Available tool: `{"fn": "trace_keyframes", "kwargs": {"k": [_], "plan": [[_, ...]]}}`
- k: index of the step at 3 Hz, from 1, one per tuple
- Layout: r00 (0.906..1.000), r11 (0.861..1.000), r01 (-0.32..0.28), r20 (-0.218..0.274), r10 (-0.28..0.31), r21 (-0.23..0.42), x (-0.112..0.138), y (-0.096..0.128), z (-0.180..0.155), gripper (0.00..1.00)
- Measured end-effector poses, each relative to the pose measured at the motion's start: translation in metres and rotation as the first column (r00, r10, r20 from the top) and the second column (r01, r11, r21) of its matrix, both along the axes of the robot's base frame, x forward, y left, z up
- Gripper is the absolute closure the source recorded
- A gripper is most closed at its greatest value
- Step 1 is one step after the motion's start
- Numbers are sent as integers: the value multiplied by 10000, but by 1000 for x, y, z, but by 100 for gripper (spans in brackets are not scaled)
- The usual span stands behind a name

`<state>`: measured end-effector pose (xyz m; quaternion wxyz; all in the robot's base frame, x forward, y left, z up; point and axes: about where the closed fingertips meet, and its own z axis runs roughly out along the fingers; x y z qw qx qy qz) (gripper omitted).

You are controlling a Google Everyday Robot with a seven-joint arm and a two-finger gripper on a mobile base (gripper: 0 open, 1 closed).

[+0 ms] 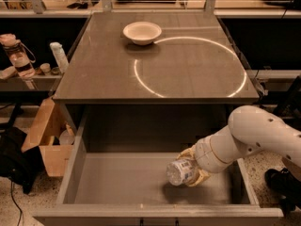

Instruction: Place blue plastic bottle into top drawer

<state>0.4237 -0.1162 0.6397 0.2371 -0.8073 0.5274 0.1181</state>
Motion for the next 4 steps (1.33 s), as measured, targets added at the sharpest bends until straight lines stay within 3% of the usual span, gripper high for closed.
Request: {"fn": "trace_keyframes", "kwargs": {"k": [2,4], "plan": [[10000,10000,0,0,0,0,0,0,0,4],[10000,10000,-1,-1,1,0,0,0,0,0]]}}
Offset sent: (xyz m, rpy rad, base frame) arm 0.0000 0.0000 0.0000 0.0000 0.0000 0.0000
